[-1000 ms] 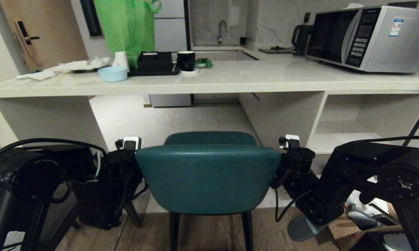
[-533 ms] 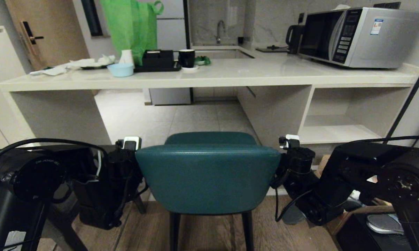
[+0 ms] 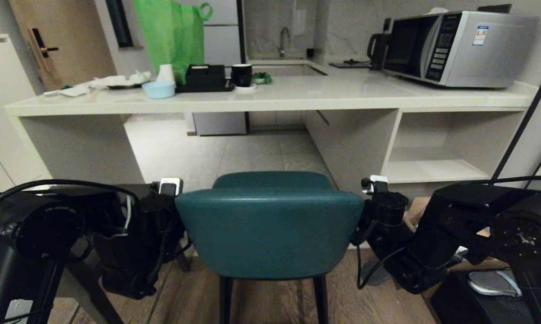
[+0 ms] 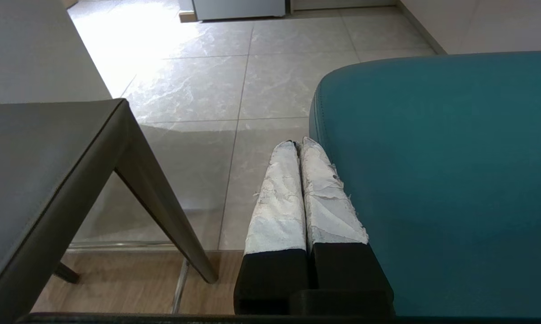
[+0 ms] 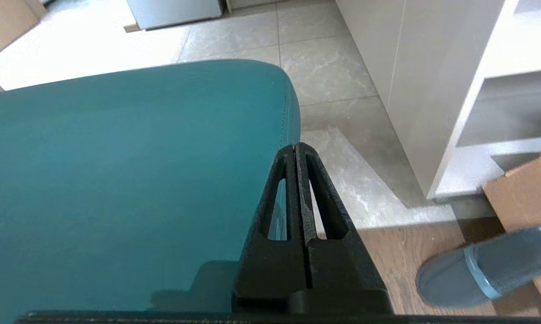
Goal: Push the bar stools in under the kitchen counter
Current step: Pull the blue chair out from under the dining table
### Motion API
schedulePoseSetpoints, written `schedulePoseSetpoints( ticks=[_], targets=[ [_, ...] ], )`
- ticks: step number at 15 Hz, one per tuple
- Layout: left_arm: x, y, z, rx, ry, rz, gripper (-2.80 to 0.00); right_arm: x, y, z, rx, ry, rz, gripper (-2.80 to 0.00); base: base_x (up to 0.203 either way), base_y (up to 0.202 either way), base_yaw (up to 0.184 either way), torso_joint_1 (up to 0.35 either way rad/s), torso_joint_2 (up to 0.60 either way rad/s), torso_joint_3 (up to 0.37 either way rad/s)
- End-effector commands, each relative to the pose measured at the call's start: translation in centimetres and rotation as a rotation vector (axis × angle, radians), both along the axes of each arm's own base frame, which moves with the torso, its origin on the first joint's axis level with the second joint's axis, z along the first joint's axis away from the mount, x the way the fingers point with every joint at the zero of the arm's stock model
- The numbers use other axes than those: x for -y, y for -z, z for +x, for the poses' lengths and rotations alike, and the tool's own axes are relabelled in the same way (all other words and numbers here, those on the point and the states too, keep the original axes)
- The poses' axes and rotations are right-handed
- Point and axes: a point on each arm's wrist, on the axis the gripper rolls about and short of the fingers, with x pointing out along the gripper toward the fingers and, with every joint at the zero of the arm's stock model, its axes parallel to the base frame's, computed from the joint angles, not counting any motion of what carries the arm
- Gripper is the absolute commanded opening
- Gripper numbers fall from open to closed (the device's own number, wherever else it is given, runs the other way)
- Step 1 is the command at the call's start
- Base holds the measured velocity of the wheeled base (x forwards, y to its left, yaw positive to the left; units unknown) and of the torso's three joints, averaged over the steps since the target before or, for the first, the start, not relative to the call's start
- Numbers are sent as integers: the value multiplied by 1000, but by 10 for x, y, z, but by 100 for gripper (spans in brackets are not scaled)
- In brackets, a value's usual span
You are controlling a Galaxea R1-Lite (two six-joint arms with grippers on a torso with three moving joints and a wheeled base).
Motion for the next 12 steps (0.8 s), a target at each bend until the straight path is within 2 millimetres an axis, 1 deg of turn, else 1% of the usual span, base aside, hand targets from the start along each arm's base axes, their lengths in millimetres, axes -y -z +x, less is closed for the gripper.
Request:
schedulePoseSetpoints(
  ticks=[1, 3, 7, 9, 12],
  targets=[
    [50, 4, -20, -8, 141, 2, -280, 7, 2, -1, -17, 17, -9, -280, 0, 0, 0, 0, 0, 0],
    [61, 5, -25, -8, 171, 1, -280, 13, -6, 1, 2, 31, -3, -280, 0, 0, 0, 0, 0, 0],
    [84, 3, -36, 4, 208, -2, -280, 24, -8, 5, 6, 60, -3, -280, 0, 0, 0, 0, 0, 0],
    [82, 2, -36, 5, 198, -4, -280, 24, -10, 5, 12, 60, -1, -280, 0, 0, 0, 0, 0, 0],
    [60, -5, -27, 13, 134, -7, -280, 25, -14, 3, 19, 61, 2, -280, 0, 0, 0, 0, 0, 0]
  ],
)
